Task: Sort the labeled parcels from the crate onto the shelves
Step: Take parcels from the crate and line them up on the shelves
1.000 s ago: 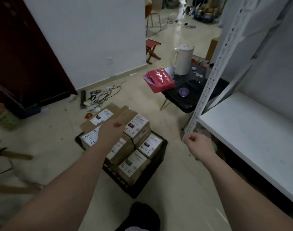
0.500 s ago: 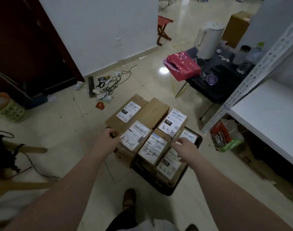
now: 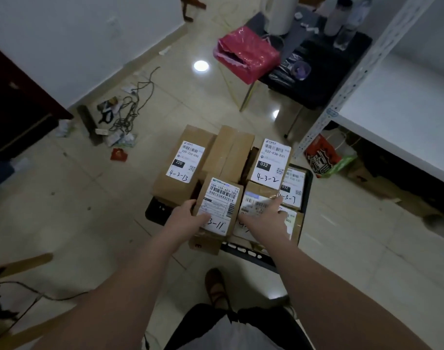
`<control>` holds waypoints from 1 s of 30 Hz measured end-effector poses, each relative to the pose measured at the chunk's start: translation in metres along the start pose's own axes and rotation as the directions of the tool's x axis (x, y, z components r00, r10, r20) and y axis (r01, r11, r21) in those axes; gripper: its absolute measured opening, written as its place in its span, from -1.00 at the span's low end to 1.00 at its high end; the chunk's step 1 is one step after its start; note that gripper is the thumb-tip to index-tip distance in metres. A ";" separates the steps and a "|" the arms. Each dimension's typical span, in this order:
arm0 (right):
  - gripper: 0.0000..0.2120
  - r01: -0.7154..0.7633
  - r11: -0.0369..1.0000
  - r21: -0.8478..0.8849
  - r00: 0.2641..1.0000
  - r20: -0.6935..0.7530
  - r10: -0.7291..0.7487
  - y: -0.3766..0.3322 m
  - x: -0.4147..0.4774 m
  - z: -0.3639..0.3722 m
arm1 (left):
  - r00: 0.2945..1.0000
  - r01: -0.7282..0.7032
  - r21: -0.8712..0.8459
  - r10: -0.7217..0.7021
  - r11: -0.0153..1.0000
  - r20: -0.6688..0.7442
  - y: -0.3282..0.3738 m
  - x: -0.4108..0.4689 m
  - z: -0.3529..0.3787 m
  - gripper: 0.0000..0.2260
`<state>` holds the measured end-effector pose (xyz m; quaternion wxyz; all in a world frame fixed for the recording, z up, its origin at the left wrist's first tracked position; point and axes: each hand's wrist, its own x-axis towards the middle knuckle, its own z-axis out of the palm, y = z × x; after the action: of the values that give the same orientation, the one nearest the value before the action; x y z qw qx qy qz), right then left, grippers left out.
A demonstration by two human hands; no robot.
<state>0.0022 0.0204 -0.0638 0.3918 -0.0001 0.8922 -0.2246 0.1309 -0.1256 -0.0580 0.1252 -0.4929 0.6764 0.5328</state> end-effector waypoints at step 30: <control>0.09 0.118 0.774 0.622 0.983 0.036 -0.178 0.013 -0.037 -0.123 | 0.827 -0.197 -0.223 0.284 0.955 0.486 0.122 -0.058 0.071 -0.18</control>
<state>-0.0556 0.0874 0.0297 0.3922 0.0475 0.7477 -0.5337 0.0357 -0.0414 0.0270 0.1913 -0.2523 0.6295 0.7095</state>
